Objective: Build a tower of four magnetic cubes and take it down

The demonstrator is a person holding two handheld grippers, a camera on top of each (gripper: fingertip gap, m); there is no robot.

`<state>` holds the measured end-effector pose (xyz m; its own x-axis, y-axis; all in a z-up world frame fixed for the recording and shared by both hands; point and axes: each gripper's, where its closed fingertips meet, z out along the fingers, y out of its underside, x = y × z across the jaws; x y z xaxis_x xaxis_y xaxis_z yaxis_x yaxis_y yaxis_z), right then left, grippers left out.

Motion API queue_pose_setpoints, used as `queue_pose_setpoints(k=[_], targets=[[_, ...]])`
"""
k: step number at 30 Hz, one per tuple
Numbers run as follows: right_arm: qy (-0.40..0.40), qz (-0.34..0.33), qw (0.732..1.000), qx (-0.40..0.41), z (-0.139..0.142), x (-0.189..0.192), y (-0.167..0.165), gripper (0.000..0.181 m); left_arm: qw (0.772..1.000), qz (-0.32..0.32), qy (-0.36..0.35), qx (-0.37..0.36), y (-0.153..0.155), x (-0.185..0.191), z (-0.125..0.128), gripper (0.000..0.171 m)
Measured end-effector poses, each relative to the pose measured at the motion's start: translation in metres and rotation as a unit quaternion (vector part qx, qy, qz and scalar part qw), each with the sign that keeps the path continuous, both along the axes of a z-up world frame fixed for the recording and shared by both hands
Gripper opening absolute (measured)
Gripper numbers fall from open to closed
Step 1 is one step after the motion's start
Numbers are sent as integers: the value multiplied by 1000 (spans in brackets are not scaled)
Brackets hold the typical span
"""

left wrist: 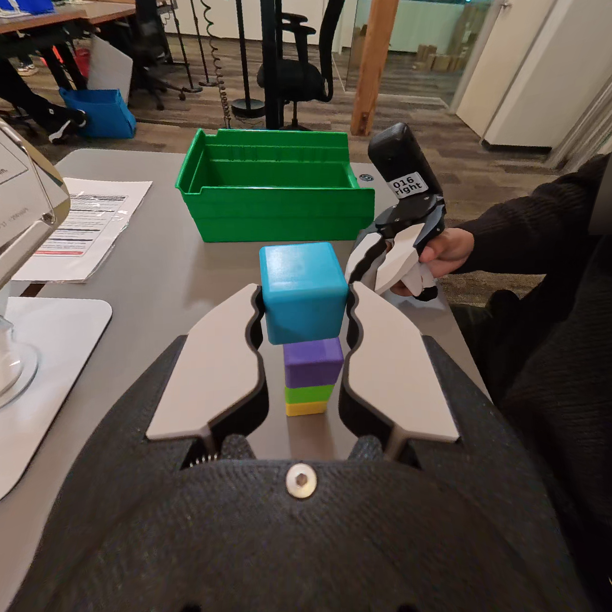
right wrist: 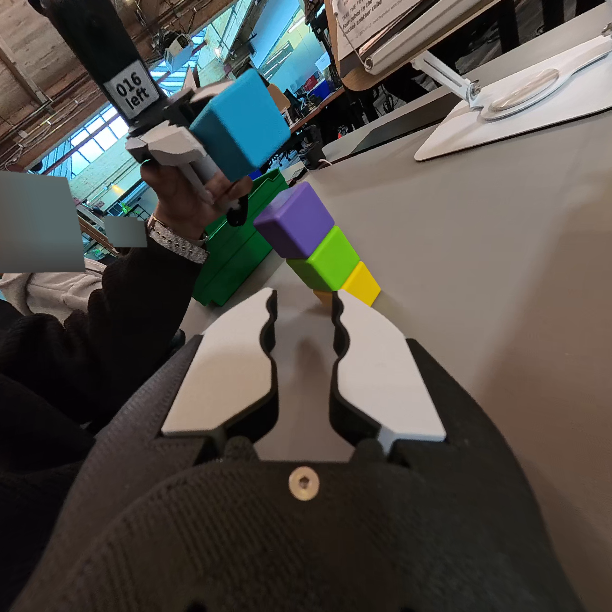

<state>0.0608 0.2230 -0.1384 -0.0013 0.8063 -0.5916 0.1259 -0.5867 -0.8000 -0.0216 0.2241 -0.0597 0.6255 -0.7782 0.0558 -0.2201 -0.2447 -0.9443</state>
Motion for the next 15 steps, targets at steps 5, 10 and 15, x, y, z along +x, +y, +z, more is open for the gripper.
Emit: queue_pose_setpoints(k=[5,10,15], targets=[[-2,-2,1000,0,-1,0,1,32,1000,2,-3,0,-1,2,-4,49],[-2,-1,1000,-1,-1,0,1,32,1000,-18,-20,-7,-5,6,-12,49],[-1,-1,1000,-5,-1,1,2,32,999,-25,-19,-13,-5,6,-25,49]])
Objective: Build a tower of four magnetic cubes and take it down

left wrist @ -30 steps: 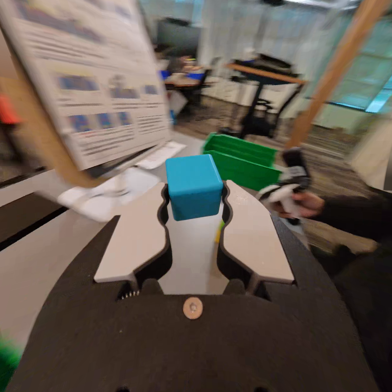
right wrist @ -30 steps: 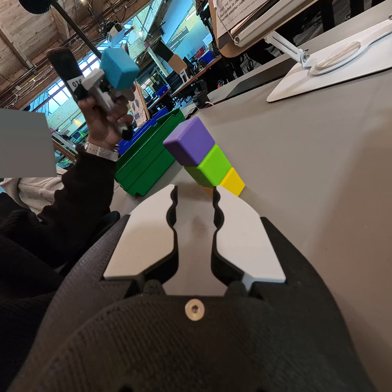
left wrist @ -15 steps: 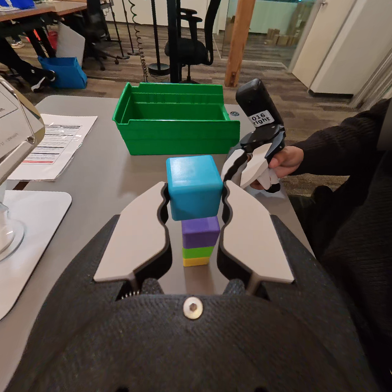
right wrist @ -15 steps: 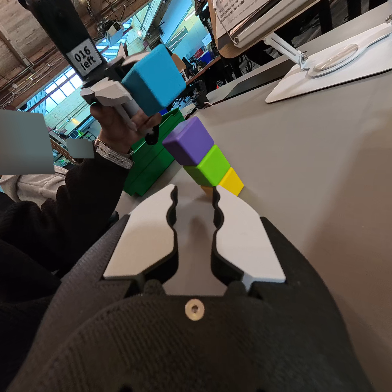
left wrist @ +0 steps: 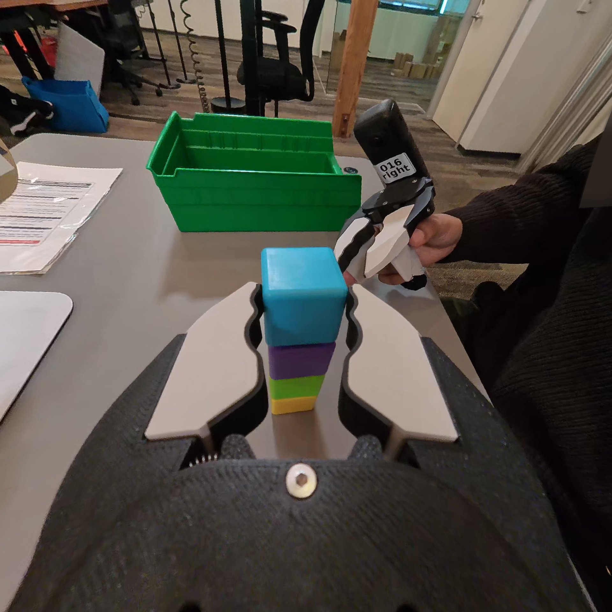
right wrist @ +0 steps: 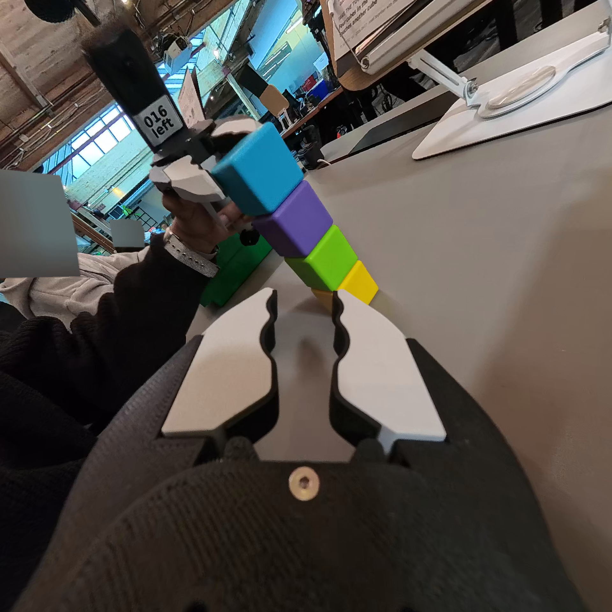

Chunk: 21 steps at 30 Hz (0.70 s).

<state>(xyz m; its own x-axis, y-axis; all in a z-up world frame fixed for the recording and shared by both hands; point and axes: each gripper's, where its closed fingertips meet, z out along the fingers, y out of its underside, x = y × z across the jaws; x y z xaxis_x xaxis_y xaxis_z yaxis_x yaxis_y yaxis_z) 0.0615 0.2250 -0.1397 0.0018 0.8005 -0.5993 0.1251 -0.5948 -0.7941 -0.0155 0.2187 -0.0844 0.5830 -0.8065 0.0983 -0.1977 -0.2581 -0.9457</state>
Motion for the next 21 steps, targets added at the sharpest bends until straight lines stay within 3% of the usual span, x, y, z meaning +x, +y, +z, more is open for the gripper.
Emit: queue_pose_setpoints(k=[10,14,21], targets=[[1,0,1000,-3,0,0,1,32,999,0,-32,20,-4,-1,0,49],[1,-1,1000,-2,0,0,1,32,1000,9,-21,20,-5,-1,-5,73],[1,-1,1000,-3,0,1,1,32,999,43,-22,-11,-1,-3,-30,84]])
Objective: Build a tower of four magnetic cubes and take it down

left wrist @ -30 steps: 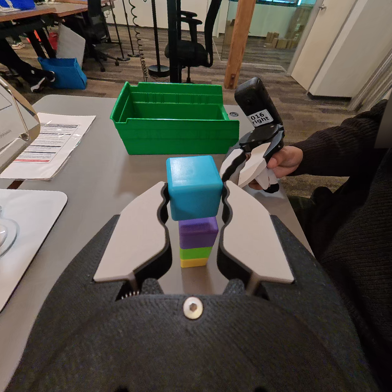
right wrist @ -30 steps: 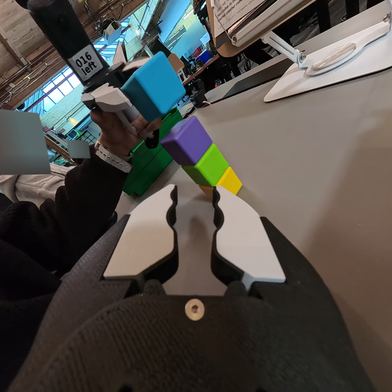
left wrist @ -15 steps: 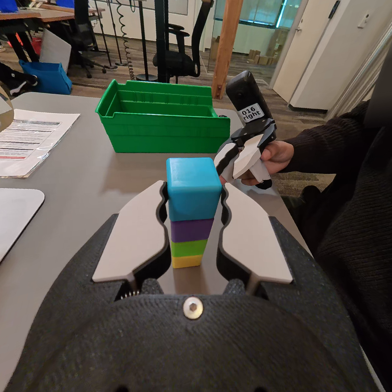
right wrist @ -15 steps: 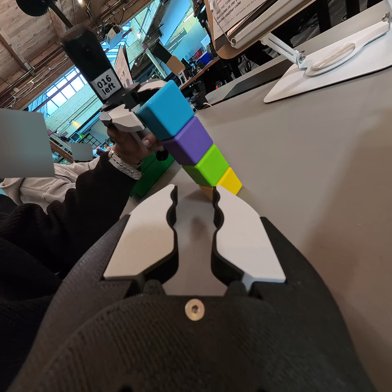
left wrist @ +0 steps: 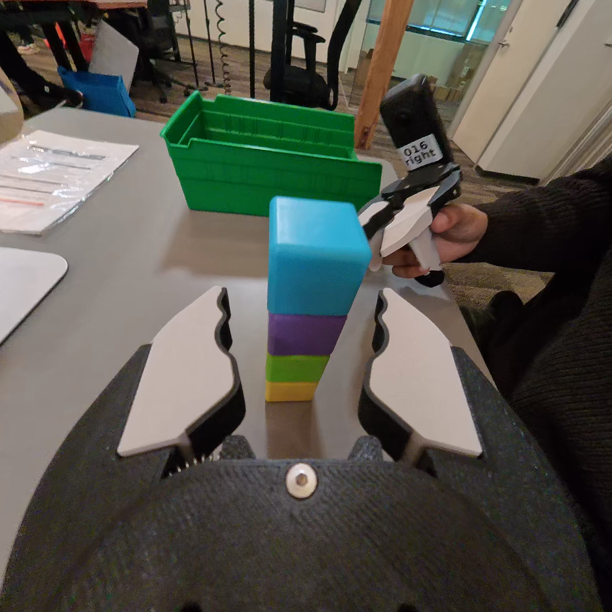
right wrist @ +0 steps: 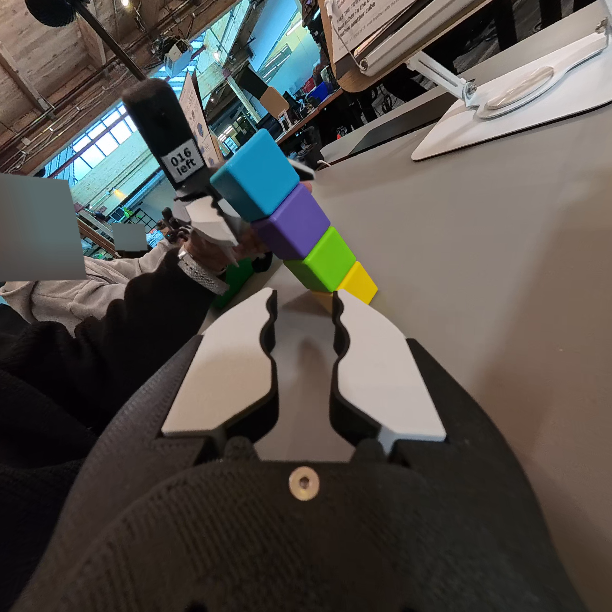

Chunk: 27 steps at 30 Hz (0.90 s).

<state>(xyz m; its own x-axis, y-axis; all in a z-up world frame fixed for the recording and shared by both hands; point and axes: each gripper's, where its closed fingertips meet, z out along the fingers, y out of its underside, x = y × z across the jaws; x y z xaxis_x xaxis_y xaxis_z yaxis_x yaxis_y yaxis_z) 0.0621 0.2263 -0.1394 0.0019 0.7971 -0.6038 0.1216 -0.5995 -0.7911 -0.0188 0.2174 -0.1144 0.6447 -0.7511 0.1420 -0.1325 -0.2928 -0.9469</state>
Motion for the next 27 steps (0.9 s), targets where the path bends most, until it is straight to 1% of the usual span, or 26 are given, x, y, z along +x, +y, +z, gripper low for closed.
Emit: queue_pose_setpoints(k=[3,7,10,11,16,19,27], targets=[[0,0,1000,0,0,0,0,32,999,31,-1,-3,9,0,-13,83],[-1,0,1000,0,0,0,0,32,1000,9,-12,-13,9,14,-19,79],[-1,1,1000,0,-1,0,0,32,1000,-9,3,-15,5,19,-27,67],[-1,1,1000,0,-1,0,0,32,1000,-13,3,-17,4,20,-29,65],[-2,2,1000,0,-1,0,-1,32,999,-31,-20,-21,0,24,-27,64],[-2,3,1000,-1,-2,-1,-1,32,998,-48,-28,-22,-4,29,-27,61],[-3,4,1000,0,-2,-1,-2,32,998,-50,-10,-27,-3,34,-36,62]])
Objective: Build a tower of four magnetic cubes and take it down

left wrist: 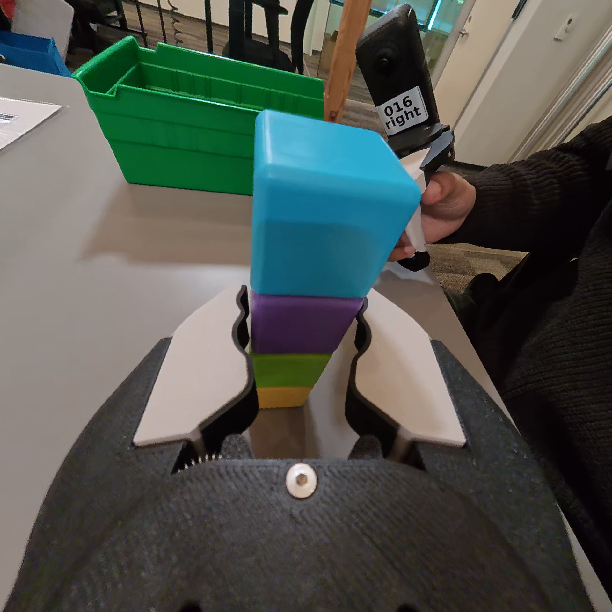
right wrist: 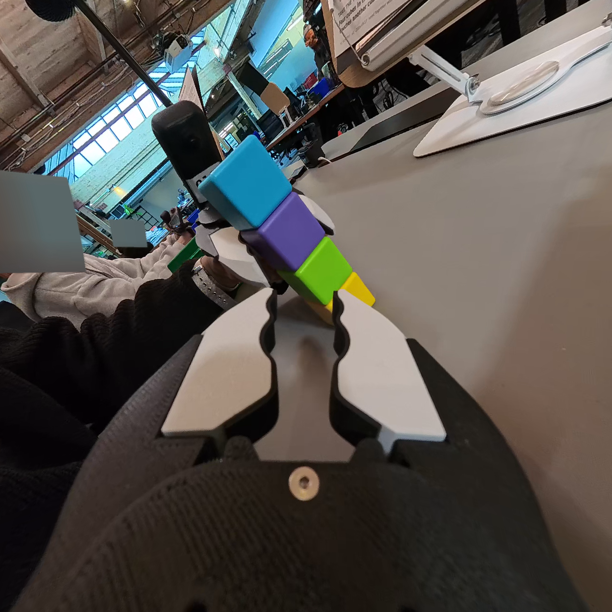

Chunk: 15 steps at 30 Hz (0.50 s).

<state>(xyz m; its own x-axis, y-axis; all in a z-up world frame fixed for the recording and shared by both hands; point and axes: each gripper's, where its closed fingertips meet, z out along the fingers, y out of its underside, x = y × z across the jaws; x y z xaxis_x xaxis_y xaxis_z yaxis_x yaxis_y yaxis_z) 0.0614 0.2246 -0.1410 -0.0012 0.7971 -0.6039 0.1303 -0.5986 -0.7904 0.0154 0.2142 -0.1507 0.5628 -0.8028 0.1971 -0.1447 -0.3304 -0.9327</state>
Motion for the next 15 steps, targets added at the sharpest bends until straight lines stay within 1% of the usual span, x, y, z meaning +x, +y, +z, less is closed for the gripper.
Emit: queue_pose_setpoints(k=[5,8,9,12,15], targets=[[0,-2,1000,2,0,1,1,32,1000,27,-1,5,0,-10,4,66],[3,-2,1000,5,2,2,3,33,999,36,-28,14,-9,-9,14,68],[6,-2,1000,4,2,2,3,33,998,45,-32,15,-12,-8,14,72],[19,7,1000,-3,5,1,2,36,997,70,-7,29,-18,-7,2,72],[31,16,999,-10,9,-1,-1,38,995,92,21,41,-10,-8,-10,72]])
